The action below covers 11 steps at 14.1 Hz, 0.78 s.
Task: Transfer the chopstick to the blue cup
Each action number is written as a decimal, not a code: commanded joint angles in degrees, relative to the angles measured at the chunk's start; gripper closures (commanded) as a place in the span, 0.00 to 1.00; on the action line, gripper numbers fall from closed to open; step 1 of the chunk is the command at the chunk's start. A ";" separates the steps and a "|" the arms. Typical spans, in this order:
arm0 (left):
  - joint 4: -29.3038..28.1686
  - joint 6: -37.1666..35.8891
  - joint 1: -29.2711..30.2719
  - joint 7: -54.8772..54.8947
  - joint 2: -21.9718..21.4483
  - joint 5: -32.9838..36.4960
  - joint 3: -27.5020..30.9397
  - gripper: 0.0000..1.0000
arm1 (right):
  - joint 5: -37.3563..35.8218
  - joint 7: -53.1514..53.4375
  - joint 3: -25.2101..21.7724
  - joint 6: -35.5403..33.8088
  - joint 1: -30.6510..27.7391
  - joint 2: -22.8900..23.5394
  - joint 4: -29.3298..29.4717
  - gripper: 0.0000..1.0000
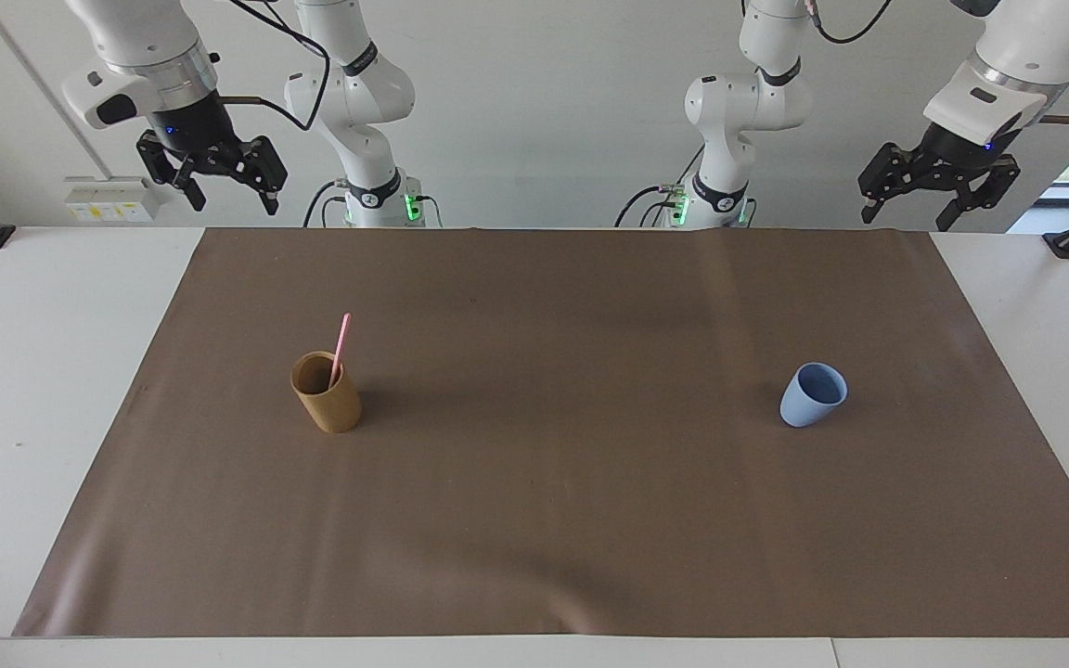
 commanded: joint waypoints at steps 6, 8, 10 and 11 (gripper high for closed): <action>-1.74 -0.14 -0.03 -0.49 -1.57 0.70 -0.16 0.00 | -0.18 1.18 -0.35 0.38 -0.40 -2.07 -2.47 0.00; -1.74 -0.14 -0.03 -0.49 -1.57 0.70 -0.25 0.00 | -0.18 1.27 -0.26 0.47 -0.40 -2.07 -2.47 0.00; -1.82 -0.13 -0.03 -0.49 -1.57 0.70 -0.25 0.00 | -0.18 1.18 -0.35 0.47 -0.40 -2.07 -2.56 0.00; -1.82 -0.13 -0.03 -0.58 -1.57 0.70 -0.25 0.00 | -0.18 1.18 -0.35 0.56 -0.49 -2.07 -2.56 0.00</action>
